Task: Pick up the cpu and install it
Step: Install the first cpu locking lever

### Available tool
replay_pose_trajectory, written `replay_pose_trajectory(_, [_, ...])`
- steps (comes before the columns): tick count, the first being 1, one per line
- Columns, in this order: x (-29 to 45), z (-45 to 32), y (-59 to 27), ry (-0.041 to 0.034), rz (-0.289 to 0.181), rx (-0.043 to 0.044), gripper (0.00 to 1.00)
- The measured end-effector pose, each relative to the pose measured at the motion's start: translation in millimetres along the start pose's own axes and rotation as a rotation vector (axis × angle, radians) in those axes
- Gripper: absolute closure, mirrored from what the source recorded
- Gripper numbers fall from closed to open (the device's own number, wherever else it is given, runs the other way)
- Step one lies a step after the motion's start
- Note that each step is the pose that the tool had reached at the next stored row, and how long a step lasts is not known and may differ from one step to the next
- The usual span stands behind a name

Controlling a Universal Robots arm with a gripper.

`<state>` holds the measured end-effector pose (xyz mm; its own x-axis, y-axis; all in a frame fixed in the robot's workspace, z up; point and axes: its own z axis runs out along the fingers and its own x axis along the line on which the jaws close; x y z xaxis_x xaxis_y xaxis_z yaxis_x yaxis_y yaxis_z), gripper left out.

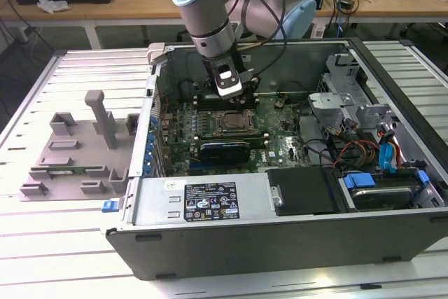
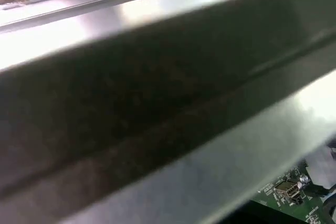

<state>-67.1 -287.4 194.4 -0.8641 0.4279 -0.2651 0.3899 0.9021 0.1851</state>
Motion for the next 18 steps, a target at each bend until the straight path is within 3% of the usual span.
replay_pose_trajectory(4, [-0.2, 0.0, -0.3, -0.0023, 0.0, -0.0022, 0.89])
replay_pose_trajectory(12, [-10.5, -36.9, 6.9, -0.0022, 0.0, -0.002, 0.89])
replay_pose_trajectory(15, [-11.1, -39.0, 7.4, -0.0023, 0.0, -0.0023, 0.89])
replay_pose_trajectory(16, [-11.2, -39.1, 7.4, 0.001, 0.0, -0.0009, 0.89])
replay_pose_trajectory(17, [-11.6, -38.8, 7.5, 0.0316, 0.002, 0.0139, 0.89])
replay_pose_trajectory(18, [-11.9, -38.6, 7.7, 0.0483, 0.003, 0.022, 0.89])
